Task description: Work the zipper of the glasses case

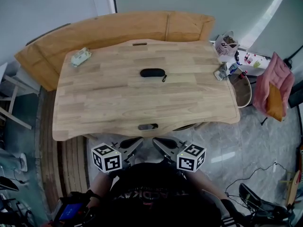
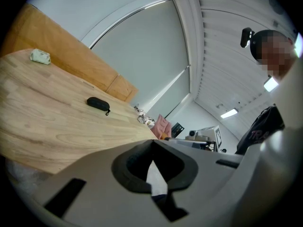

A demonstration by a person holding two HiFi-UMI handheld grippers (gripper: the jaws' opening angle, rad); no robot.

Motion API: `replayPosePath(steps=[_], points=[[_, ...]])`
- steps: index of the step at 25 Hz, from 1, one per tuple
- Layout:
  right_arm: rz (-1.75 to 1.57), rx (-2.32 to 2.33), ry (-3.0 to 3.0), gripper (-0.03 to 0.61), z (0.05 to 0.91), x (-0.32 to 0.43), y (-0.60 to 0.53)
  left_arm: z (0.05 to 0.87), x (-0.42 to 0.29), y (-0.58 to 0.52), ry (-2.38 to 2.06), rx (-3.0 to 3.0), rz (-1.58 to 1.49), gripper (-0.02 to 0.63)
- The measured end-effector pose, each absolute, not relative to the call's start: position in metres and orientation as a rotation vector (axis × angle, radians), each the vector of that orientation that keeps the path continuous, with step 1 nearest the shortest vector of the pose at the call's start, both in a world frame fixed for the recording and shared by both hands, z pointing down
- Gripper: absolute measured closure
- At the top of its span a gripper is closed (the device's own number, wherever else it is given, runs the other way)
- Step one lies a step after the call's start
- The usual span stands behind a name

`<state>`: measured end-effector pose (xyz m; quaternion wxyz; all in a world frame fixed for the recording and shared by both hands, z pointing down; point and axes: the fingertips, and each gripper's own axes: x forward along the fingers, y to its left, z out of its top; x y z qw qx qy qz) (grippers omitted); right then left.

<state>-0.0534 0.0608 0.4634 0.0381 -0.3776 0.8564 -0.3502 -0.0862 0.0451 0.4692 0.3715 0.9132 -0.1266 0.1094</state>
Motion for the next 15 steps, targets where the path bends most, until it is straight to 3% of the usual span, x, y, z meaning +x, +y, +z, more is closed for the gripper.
replayPosePath(steps=[15], points=[[-1.072,-1.141,2.641,0.563,0.4614,-0.0513,0.0625,0.4672,-0.0832,0.0474,-0.334,2.345,0.280,0.601]])
